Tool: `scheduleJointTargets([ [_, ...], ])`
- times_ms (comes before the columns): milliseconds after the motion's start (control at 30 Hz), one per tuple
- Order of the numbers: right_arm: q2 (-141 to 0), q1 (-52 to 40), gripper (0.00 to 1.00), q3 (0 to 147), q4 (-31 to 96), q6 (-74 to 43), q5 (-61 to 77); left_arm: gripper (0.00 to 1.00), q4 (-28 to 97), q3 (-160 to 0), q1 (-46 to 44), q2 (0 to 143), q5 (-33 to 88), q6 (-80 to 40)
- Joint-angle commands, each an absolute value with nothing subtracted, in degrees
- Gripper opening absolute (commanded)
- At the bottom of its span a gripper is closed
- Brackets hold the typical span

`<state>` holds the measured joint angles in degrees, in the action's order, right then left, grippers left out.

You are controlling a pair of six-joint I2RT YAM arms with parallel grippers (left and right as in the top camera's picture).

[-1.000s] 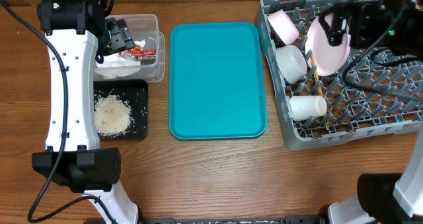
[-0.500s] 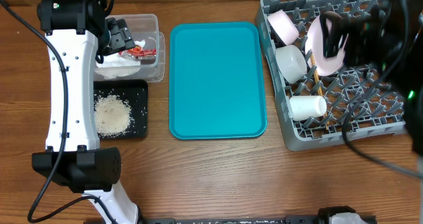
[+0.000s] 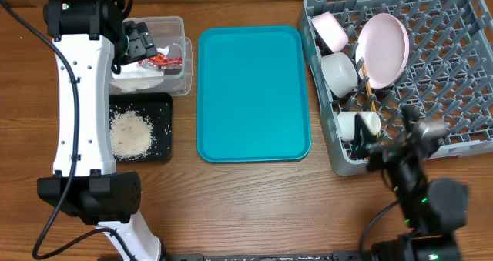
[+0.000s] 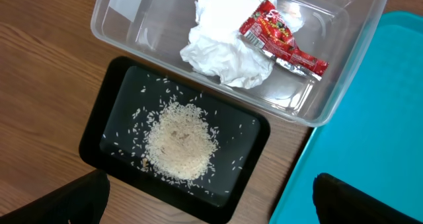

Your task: Sort waste into correct bins and load items into the dishwasher

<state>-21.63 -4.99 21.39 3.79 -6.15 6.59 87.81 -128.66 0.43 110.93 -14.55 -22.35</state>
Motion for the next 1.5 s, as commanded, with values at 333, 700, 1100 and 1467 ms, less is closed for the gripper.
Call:
scheduleJointTargets([
  [333,-7.07,-4.75,1.00,0.45,-6.13,-9.04,-0.32,1.00,87.77,-128.99,0.73,111.37,-14.52,-22.76],
  [700,-0.21,-4.75,1.00,0.47,4.86,-8.67,1.23,1.00,87.79,-128.99,0.73,111.37,-14.52,-22.74],
  [1100,-0.16,-4.86,1.00,0.45,4.43,-9.04,3.68,1.00,87.79,-128.99,0.73,111.37,-14.52,-22.76],
  [1467,-0.16,-4.86,1.00,0.45,4.43,-9.04,3.68,1.00,87.79,-128.99,0.73,111.37,-14.52,-22.74],
])
